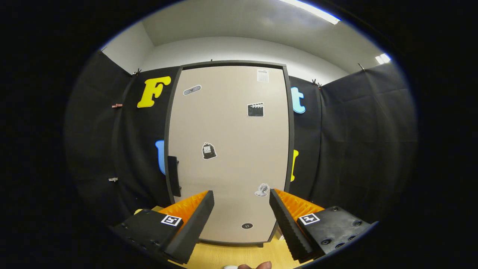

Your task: Open the shoe cabinet door, grab the shoes and put them into the shoe cabinet, then close the shoe cabinet door.

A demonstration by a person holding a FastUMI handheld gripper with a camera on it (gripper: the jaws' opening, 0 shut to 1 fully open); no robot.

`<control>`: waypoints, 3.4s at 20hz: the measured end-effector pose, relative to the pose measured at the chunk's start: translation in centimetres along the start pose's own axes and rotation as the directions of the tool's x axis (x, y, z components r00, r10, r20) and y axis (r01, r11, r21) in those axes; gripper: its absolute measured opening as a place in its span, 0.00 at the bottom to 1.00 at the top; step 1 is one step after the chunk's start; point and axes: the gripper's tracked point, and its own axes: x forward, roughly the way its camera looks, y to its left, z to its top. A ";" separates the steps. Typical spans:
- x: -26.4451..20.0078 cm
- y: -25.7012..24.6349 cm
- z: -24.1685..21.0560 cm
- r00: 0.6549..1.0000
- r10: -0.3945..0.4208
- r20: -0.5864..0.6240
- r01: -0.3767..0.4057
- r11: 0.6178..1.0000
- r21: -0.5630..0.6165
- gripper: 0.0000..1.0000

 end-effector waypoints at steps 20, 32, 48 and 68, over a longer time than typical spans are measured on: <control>10.1 16.0 -2.7 0.995 0.085 -0.055 -0.080 0.992 0.094 0.97; 17.0 18.8 -7.0 0.992 0.065 -0.109 -0.057 0.995 0.081 0.67; 15.7 19.2 -6.5 0.989 0.092 -0.114 -0.083 0.994 0.076 0.17; -1.0 9.3 -4.1 0.932 0.350 -0.097 -0.342 0.935 0.093 0.16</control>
